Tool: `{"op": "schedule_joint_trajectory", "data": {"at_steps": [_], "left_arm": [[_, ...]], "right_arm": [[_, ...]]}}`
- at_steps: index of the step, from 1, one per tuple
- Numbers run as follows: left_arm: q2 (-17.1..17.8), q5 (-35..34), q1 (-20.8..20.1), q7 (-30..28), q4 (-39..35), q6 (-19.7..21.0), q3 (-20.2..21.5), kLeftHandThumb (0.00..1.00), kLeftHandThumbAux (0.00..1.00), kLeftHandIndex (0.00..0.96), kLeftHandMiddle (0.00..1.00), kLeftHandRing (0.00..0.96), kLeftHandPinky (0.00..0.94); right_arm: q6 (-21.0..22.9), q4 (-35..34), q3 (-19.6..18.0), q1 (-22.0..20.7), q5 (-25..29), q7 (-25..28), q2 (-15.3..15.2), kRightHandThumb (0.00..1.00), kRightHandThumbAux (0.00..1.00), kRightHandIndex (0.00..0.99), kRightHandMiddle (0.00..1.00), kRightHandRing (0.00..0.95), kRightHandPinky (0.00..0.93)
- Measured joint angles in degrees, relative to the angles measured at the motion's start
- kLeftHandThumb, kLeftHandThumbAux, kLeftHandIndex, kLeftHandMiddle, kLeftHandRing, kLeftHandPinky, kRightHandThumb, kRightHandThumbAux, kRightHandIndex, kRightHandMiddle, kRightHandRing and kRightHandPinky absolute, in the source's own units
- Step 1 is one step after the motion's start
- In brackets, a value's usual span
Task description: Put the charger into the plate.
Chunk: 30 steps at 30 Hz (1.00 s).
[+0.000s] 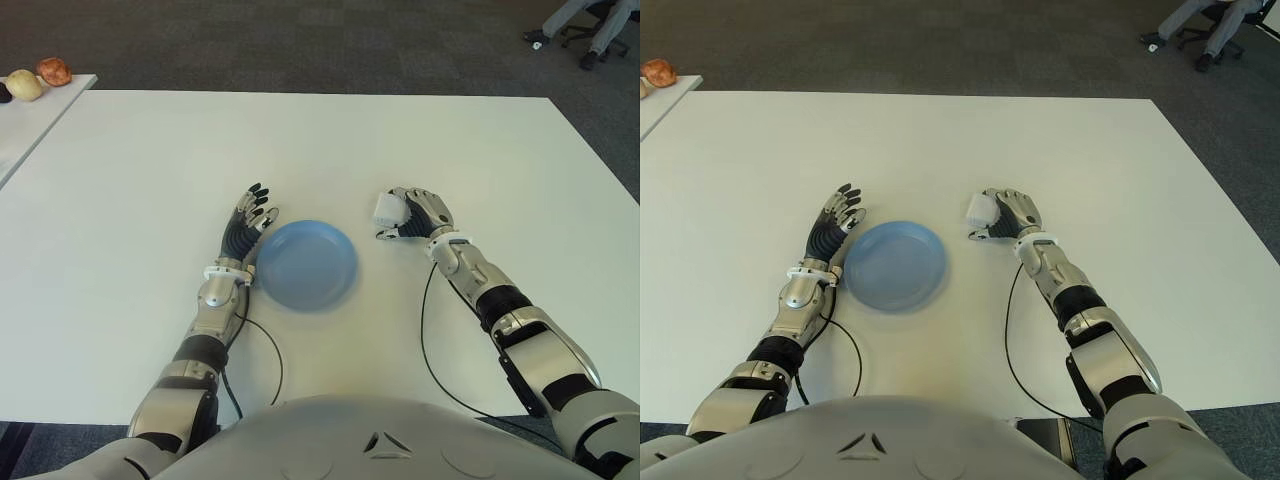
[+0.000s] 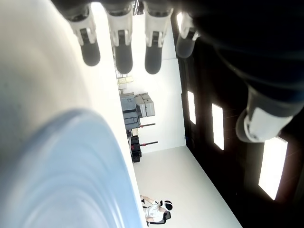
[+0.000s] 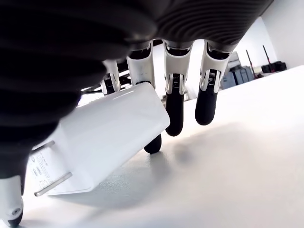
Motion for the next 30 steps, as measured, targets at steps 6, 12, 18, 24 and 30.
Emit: {"op": "schedule_joint_trajectory", "data": {"at_steps": [6,12,18,24,30], "left_arm": [[0.0,0.0,0.0,0.0,0.0,0.0,0.0,0.000,0.510,0.059,0.148,0.144,0.140],[0.0,0.0,0.0,0.0,0.0,0.0,0.0,0.000,0.498,0.059,0.143,0.134,0.122],[0.0,0.0,0.0,-0.5,0.0,0.1,0.0,0.000,0.486,0.053,0.131,0.115,0.095],[0.0,-0.6,0.0,-1.4,0.0,-0.1,0.0,0.000,0.487,0.049,0.135,0.114,0.100],[0.2,-0.7,-0.1,-1.5,0.1,-0.2,0.1,0.000,0.496,0.053,0.138,0.128,0.130]], "right_arm": [[0.0,-0.3,-0.5,0.2,0.7,0.8,0.0,0.797,0.684,0.426,0.635,0.736,0.708],[-0.1,-0.5,-0.7,0.3,0.9,1.2,0.0,0.846,0.672,0.409,0.538,0.728,0.704],[-0.4,-1.2,-0.9,0.3,0.9,1.2,-0.2,0.851,0.671,0.406,0.531,0.731,0.725],[-0.7,-9.8,-2.7,2.8,1.1,3.1,-2.0,0.852,0.671,0.406,0.539,0.754,0.761],[0.6,-23.5,-6.8,4.9,1.0,3.7,-3.7,0.855,0.671,0.408,0.545,0.798,0.808]]}}
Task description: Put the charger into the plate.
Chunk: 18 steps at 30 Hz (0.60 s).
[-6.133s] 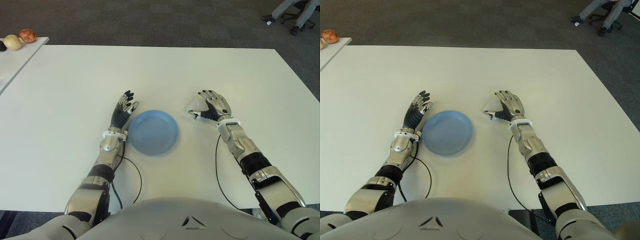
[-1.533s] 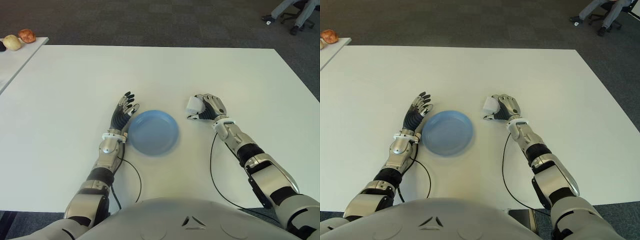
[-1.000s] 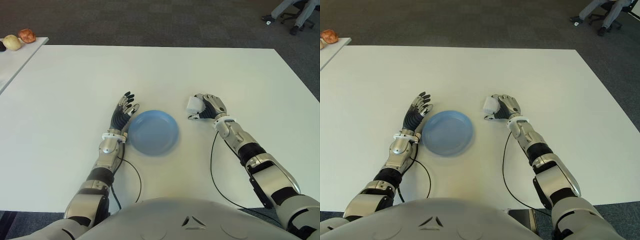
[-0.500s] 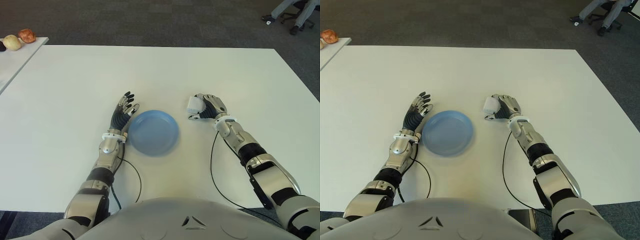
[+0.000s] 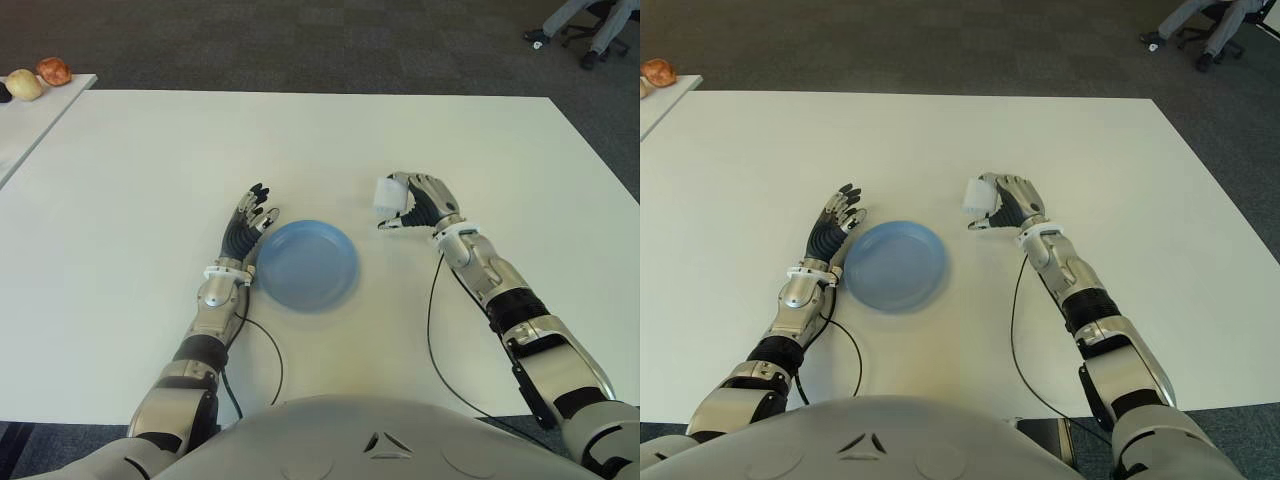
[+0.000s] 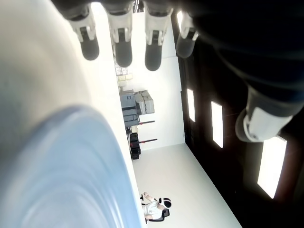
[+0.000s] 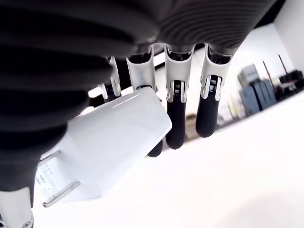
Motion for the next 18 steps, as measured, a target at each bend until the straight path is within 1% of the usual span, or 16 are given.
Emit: {"op": "schedule_joint_trajectory", "data": {"at_steps": [4,8,18], "left_arm": [[0.0,0.0,0.0,0.0,0.2,-0.1,0.0,0.000,0.505,0.057,0.143,0.132,0.132],[-0.1,0.0,-0.1,0.0,0.4,-0.1,0.0,0.000,0.510,0.058,0.143,0.130,0.127],[-0.1,0.0,-0.4,0.1,0.8,-0.2,0.0,0.000,0.512,0.065,0.148,0.141,0.147]], "right_arm": [[1.1,-9.0,-2.4,1.2,-0.2,-0.2,0.0,0.855,0.672,0.406,0.542,0.812,0.817],[1.6,-14.9,-3.6,2.1,-0.3,-0.2,0.4,0.855,0.674,0.403,0.537,0.824,0.828],[3.7,-22.5,-4.1,3.9,-0.6,2.2,3.0,0.854,0.676,0.401,0.535,0.833,0.838]]}}
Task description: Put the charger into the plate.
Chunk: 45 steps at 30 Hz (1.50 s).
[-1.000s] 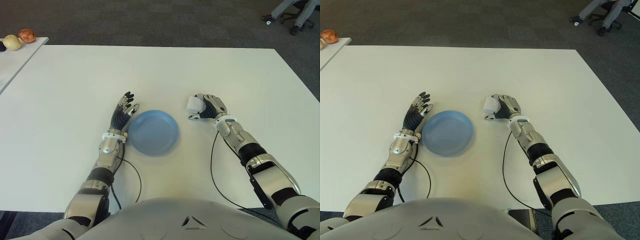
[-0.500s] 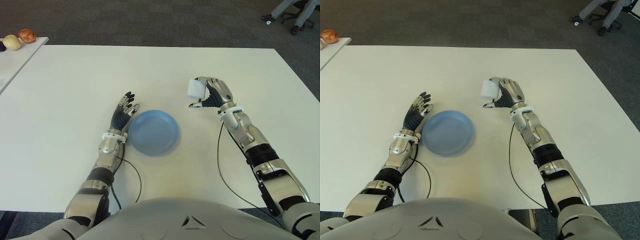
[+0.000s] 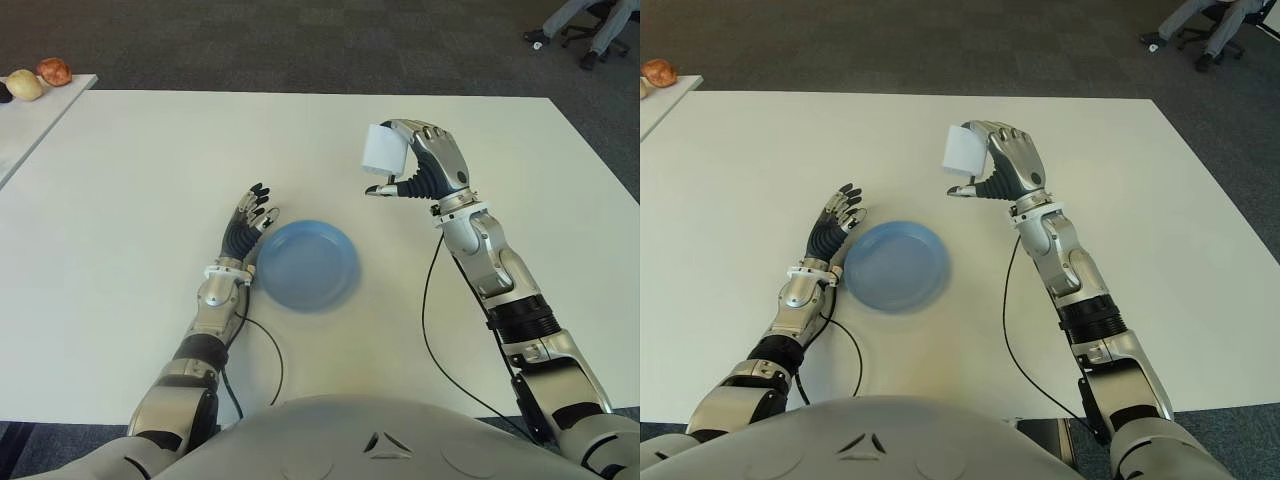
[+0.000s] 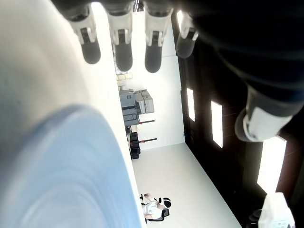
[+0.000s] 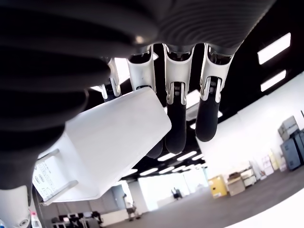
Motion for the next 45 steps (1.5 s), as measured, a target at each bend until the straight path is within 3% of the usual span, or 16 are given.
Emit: {"op": "schedule_joint_trajectory", "data": {"at_steps": [13,26,45], "left_arm": [[-0.2,0.2,-0.2,0.9,0.2,0.2,0.0,0.000,0.489,0.086,0.155,0.141,0.134],[-0.3,0.2,-1.0,0.9,1.4,0.5,0.0,0.000,0.498,0.093,0.163,0.153,0.155],[-2.8,-5.8,-1.3,-1.6,1.5,1.0,3.6,0.000,0.497,0.064,0.141,0.117,0.098]], "right_arm": [[3.0,-11.5,0.5,4.4,-1.2,7.6,2.4,0.852,0.677,0.397,0.537,0.835,0.839],[4.1,-16.3,3.1,9.0,-1.1,16.1,3.3,0.851,0.678,0.396,0.538,0.834,0.843],[0.9,-3.2,10.2,11.2,-3.6,12.9,6.6,0.850,0.677,0.401,0.535,0.811,0.820]]}}
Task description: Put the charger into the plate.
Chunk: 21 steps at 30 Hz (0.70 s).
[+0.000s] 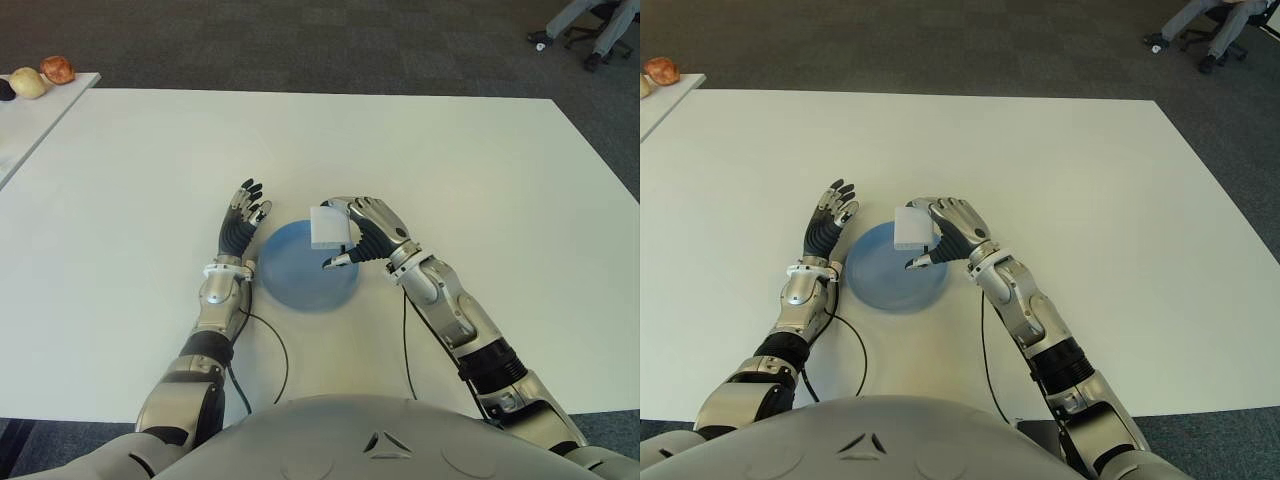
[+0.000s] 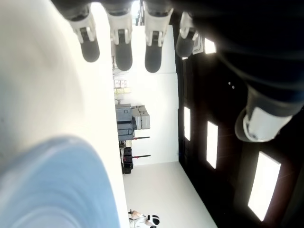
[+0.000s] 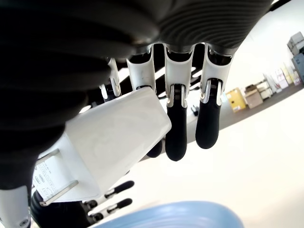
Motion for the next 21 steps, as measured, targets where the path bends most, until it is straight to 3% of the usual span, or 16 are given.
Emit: {"op": "schedule_joint_trajectory", "data": {"at_steps": [21], "left_arm": [[-1.9,-3.4,0.1,-2.8,-0.8,0.7,2.0,0.000,0.498,0.087,0.138,0.099,0.070]], "right_arm": [[0.2,3.3,3.2,-0.2,-2.5,0.7,0.8,0.850,0.675,0.407,0.535,0.803,0.826]]}}
